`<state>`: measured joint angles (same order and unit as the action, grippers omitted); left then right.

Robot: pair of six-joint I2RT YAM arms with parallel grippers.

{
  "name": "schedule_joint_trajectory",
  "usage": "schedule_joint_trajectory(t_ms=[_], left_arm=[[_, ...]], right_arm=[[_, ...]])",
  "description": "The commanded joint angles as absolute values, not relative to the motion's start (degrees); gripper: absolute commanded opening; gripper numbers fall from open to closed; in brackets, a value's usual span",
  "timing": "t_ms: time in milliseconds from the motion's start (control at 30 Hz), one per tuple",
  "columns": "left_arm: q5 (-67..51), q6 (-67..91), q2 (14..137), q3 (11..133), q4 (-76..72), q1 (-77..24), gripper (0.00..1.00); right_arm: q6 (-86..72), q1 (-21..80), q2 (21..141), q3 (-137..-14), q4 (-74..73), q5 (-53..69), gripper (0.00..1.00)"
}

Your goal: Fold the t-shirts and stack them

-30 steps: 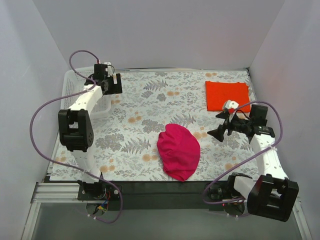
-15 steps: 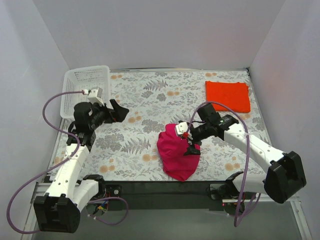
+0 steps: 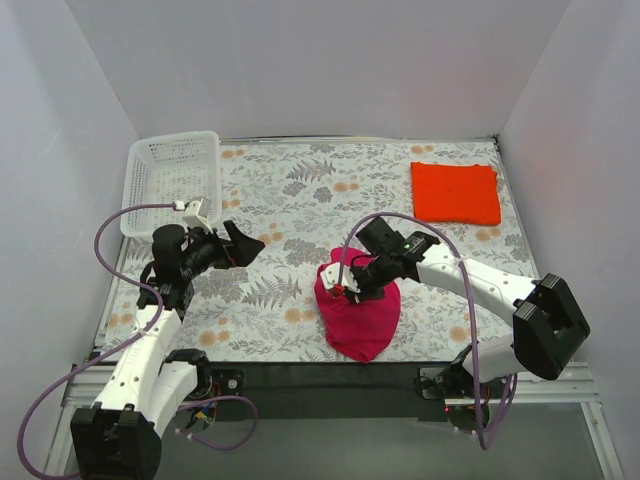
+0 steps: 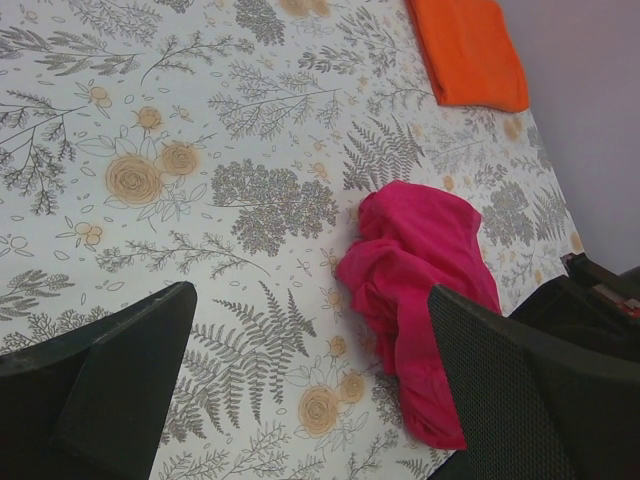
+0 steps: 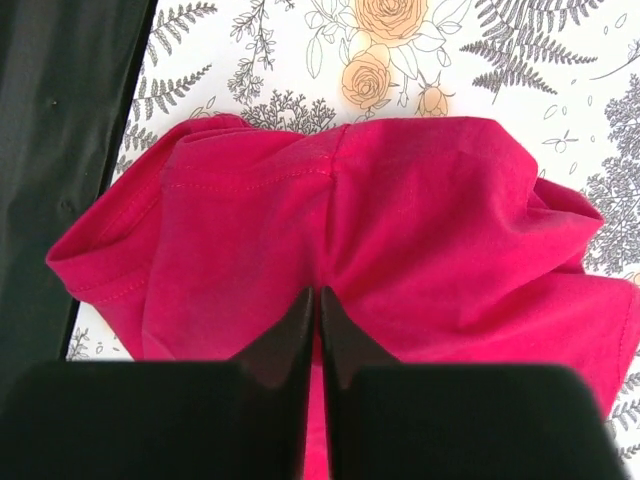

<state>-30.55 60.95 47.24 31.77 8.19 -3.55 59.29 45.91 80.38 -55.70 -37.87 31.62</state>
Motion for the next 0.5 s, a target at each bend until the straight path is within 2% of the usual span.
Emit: schedule_joint_trajectory(t_ms=[0, 167, 467], left_arm=[[-33.4, 61.1, 45.8, 32.5, 6.6, -3.4, 0.94], [-38.6, 62.2, 46.2, 31.4, 3.7, -3.4, 0.93], [-45.5, 66.6, 49.4, 30.9, 0.4, -4.5, 0.89]], right_arm=[[57.8, 46.4, 80.8, -58.4, -38.7, 29.5, 0.01], [53.5, 45.4, 78.9, -65.4, -40.7, 28.3, 0.01], [31.9, 32.0, 77.3, -87.4, -35.3, 34.5, 0.01]])
